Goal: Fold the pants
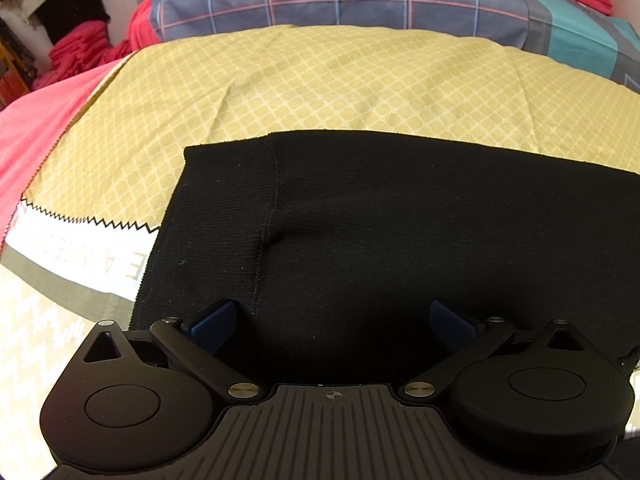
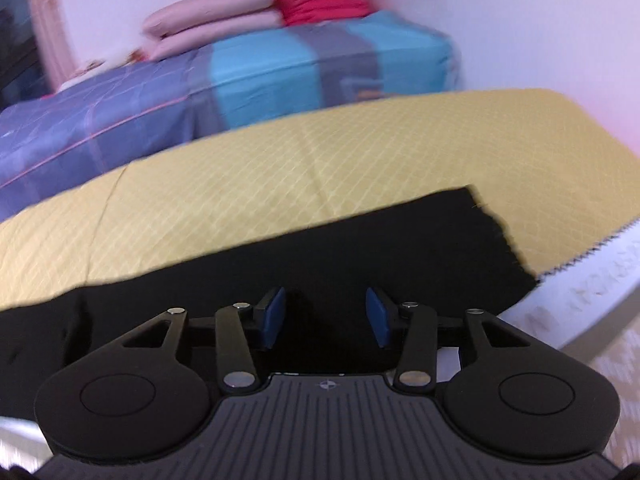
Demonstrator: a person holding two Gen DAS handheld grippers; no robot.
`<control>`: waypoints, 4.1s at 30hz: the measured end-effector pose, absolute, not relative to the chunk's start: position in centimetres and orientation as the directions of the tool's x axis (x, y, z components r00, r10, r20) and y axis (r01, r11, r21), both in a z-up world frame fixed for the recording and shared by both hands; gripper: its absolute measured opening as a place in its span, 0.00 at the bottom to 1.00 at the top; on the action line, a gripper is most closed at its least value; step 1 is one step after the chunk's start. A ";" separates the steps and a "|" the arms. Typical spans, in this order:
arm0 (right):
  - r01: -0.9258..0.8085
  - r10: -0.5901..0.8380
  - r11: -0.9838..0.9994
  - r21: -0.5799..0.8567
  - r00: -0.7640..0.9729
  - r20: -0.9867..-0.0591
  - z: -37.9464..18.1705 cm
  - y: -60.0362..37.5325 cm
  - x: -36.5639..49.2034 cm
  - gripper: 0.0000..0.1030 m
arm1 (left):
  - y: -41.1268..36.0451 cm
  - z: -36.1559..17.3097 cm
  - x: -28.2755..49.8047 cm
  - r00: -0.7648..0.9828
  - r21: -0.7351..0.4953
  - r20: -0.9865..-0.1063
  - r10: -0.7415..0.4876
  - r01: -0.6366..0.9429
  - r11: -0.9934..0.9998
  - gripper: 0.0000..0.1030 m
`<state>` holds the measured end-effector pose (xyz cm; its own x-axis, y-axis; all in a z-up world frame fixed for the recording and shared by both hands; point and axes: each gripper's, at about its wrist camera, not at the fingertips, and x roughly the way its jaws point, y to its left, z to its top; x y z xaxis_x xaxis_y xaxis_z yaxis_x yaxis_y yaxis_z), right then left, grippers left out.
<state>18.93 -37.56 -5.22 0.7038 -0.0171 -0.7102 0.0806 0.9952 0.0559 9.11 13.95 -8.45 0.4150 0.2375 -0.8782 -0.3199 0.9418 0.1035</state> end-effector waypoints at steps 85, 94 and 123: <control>0.329 0.290 0.777 0.537 0.570 -0.769 -6.5 -44.2 -9.0 0.61 | 20.0 -5.4 -7.3 0.453 -0.466 -0.861 -0.233 -0.515 0.719 1.00; 0.438 0.271 0.631 0.641 0.650 -0.710 -8.0 -47.7 -9.7 0.61 | 20.6 -5.3 -10.2 0.478 -0.517 -0.837 -0.267 -0.528 0.674 1.00; 0.464 0.271 0.627 0.625 0.622 -0.734 -9.7 -49.3 -5.9 0.11 | 23.9 -6.5 -10.8 0.566 -0.595 -0.796 -0.214 -0.666 0.449 0.88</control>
